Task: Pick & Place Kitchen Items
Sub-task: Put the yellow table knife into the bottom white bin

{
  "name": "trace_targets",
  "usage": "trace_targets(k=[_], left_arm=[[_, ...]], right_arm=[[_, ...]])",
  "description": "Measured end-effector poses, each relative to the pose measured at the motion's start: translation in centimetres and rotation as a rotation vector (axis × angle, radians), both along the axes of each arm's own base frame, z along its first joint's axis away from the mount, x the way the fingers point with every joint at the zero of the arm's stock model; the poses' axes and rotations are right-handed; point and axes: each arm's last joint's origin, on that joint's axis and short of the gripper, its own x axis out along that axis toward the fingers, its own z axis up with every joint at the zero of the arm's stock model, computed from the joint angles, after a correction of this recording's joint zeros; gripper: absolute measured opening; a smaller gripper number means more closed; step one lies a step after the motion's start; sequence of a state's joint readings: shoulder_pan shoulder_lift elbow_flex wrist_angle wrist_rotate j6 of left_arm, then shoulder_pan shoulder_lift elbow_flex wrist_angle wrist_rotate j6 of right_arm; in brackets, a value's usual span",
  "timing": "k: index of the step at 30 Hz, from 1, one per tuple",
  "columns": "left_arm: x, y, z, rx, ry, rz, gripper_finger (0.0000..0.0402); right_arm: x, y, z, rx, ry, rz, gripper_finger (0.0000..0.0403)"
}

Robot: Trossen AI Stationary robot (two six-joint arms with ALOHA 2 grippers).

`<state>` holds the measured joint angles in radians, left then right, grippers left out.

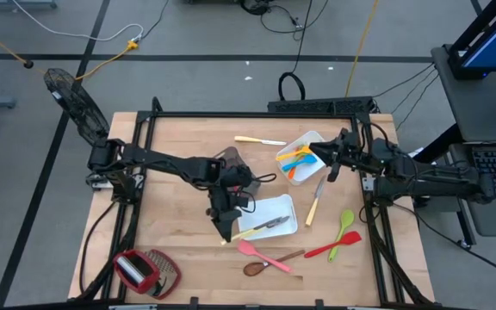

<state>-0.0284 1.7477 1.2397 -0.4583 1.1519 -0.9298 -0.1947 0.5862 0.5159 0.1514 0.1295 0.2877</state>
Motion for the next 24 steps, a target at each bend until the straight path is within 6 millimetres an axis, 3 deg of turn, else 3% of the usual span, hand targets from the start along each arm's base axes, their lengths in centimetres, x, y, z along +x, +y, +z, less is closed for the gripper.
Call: trace_targets(k=[8,17,24], left_arm=[[0.3,0.0,-0.7,0.01,0.017,0.008,0.0063],[2.5,1.2,-4.6,-0.083,0.065,0.003,0.0063],[2.9,2.6,-4.8,-0.073,0.044,0.051,0.0063]], right_arm=[[0.2,0.0,-0.2,0.0,0.015,0.0,0.0047],[0.6,-0.1,-0.5,0.022,0.035,0.0,0.0047],[0.7,-0.1,-0.6,0.034,0.042,0.0,0.0047]])
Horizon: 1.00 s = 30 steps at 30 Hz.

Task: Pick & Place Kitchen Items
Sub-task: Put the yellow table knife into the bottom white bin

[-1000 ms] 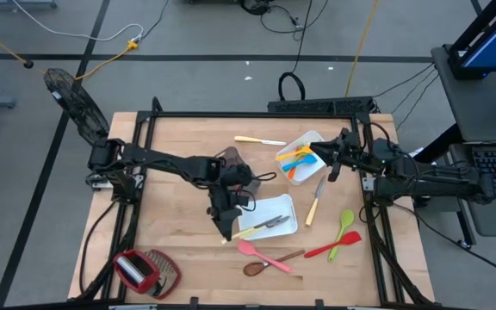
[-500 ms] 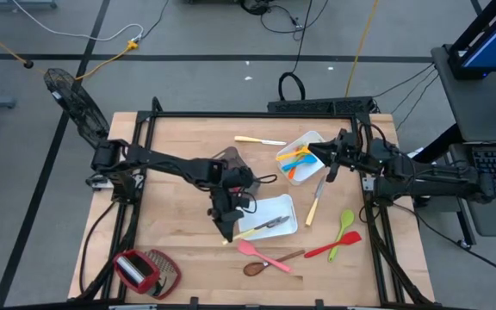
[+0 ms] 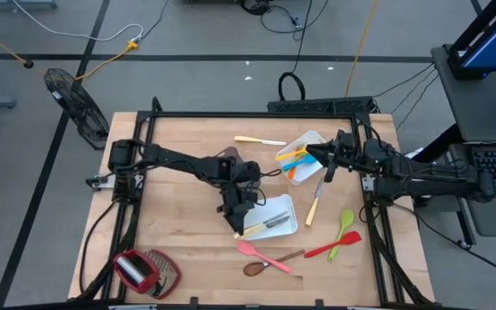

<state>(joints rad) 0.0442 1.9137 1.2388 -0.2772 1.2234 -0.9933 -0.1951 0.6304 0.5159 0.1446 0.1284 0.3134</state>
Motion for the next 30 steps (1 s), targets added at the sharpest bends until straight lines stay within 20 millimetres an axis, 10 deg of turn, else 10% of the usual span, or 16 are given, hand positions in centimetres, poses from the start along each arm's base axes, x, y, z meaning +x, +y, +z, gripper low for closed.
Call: trace_targets(k=[22,30], left_arm=[[0.0,1.6,0.0,0.037,-0.047,0.041,0.0206],[-1.2,2.3,4.5,0.225,-0.19,0.168,0.0211]], right_arm=[[0.0,0.0,0.0,0.012,-0.006,-0.001,0.0047],[0.0,0.0,0.0,0.115,-0.039,-0.004,0.0047]])
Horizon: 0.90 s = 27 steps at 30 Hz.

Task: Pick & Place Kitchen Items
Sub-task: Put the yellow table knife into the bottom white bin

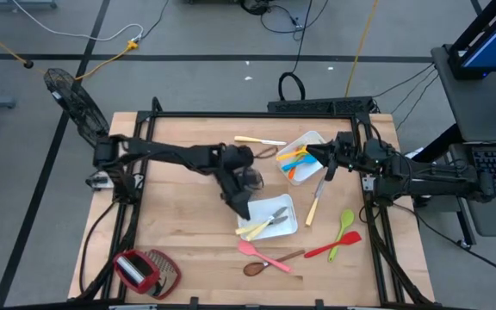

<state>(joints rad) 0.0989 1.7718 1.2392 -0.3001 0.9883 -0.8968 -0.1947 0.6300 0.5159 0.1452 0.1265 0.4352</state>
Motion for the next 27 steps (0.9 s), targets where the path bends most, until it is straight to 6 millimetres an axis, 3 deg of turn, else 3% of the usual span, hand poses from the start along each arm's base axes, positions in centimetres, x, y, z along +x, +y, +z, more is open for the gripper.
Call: trace_targets(k=[8,15,21,27], left_arm=[[-3.6,0.5,5.3,0.415,-0.173,0.15,0.0211],[-7.1,1.1,7.3,0.777,-0.108,0.238,0.0212],[-8.8,1.2,7.9,0.832,-0.016,0.309,0.0212],[-8.9,1.1,8.0,0.829,-0.001,0.328,0.0212]], right_arm=[[0.1,0.2,0.0,0.049,-0.014,0.086,0.0047],[0.1,0.7,0.0,-0.066,0.014,0.238,0.0047],[0.2,1.0,0.0,-0.28,0.041,0.372,0.0047],[0.3,1.2,-0.2,-0.401,0.059,0.445,0.0047]])
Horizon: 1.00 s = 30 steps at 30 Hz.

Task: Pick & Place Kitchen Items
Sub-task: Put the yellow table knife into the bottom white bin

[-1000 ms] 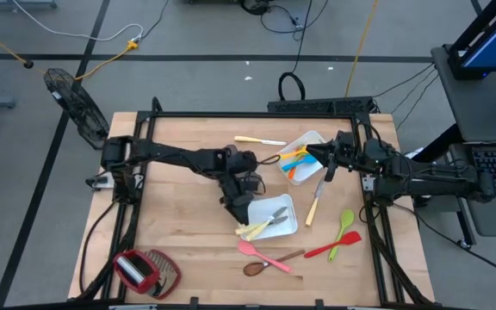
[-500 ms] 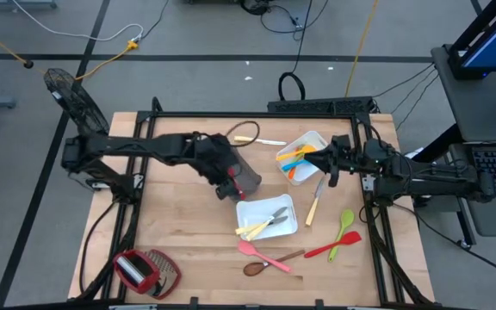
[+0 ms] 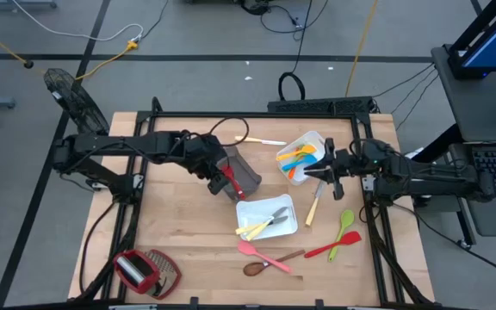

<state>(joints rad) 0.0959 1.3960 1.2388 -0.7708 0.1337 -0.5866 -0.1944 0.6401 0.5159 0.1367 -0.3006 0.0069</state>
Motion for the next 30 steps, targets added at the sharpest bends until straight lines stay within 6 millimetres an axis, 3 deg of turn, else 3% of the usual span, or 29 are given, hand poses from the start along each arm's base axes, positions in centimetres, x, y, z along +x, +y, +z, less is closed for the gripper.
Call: trace_targets(k=[7,17,27,30], left_arm=[[0.0,0.0,0.1,-0.075,0.006,0.106,0.0212],[-0.3,-0.9,-0.2,-0.025,0.049,0.069,0.0212],[-0.7,-1.2,0.5,0.018,0.005,0.037,0.0212],[-0.6,-1.2,0.9,0.046,-0.034,0.003,0.0212]], right_arm=[[0.8,0.6,-0.9,-0.06,0.06,0.089,0.0047],[1.9,3.0,-2.8,-0.143,0.186,0.258,0.0047],[1.3,5.2,-4.9,-0.191,0.408,0.348,0.0047],[1.3,5.6,-4.6,-0.227,0.498,0.345,0.0047]])
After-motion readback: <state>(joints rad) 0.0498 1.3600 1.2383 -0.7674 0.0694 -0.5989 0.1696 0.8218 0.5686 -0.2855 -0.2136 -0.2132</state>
